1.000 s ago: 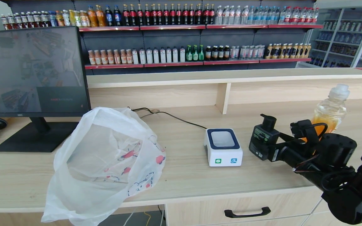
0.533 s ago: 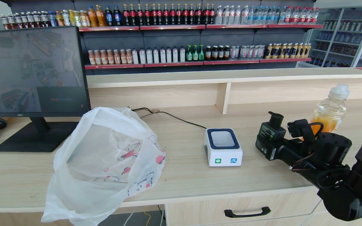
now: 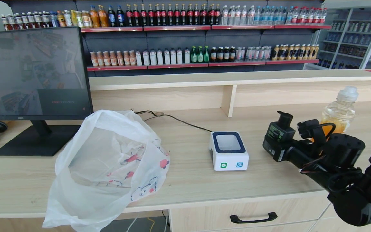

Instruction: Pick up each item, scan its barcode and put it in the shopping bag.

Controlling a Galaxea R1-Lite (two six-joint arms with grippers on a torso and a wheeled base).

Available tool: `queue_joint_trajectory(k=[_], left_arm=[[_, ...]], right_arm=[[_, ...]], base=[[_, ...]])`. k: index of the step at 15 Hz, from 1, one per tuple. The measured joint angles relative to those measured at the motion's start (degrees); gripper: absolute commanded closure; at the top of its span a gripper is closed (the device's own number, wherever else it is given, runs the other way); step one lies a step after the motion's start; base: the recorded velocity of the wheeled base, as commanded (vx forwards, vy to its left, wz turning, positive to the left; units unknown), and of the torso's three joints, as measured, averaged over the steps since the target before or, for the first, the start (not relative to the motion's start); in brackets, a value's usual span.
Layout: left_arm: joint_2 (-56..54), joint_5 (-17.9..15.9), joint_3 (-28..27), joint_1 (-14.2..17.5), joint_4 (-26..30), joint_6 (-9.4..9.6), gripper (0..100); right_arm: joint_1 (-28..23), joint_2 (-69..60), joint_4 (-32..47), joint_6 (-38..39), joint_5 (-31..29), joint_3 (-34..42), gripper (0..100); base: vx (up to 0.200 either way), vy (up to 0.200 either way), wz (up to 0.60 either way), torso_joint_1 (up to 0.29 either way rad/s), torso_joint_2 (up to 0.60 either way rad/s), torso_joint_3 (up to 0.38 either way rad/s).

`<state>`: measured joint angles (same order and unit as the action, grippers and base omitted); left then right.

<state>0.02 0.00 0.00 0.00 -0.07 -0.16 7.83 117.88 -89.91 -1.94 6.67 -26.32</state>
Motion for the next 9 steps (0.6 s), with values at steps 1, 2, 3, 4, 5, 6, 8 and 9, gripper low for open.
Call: queue_joint_trajectory(k=[1,2,3,4,5,6,8,9], left_arm=[[0.0,0.0,0.0,0.0,0.0,0.02,0],[0.0,0.0,0.0,0.0,0.0,0.00,0],[0.0,0.0,0.0,0.0,0.0,0.00,0],[0.0,0.0,0.0,0.0,0.0,0.00,0],[0.0,0.0,0.0,0.0,0.0,0.00,0],[0.0,0.0,0.0,0.0,0.0,0.00,0],[0.0,0.0,0.0,0.0,0.0,0.00,0],[0.0,0.0,0.0,0.0,0.0,0.00,0]], right_arm=[[-0.1,-0.7,0.0,0.0,0.0,0.3,100],[-0.2,-1.3,0.0,0.0,0.0,0.7,100],[-0.4,-2.2,0.0,0.0,0.0,1.1,100],[-0.4,-3.3,0.0,0.0,0.0,1.9,100],[-0.4,-4.5,0.0,0.0,0.0,2.6,100],[-0.3,-6.1,0.0,0.0,0.0,3.5,100],[-0.2,-11.1,0.0,0.0,0.0,7.0,100],[-0.1,-14.1,-0.1,0.1,0.0,9.3,100]], base=[[0.000,0.000,0.00,0.000,0.00,0.000],[0.000,0.000,0.00,0.000,0.00,0.000],[0.000,0.000,0.00,0.000,0.00,0.000],[0.000,0.000,0.00,0.000,0.00,0.000],[0.000,0.000,0.00,0.000,0.00,0.000],[0.000,0.000,0.00,0.000,0.00,0.000],[0.000,0.000,0.00,0.000,0.00,0.000],[0.000,0.000,0.00,0.000,0.00,0.000]])
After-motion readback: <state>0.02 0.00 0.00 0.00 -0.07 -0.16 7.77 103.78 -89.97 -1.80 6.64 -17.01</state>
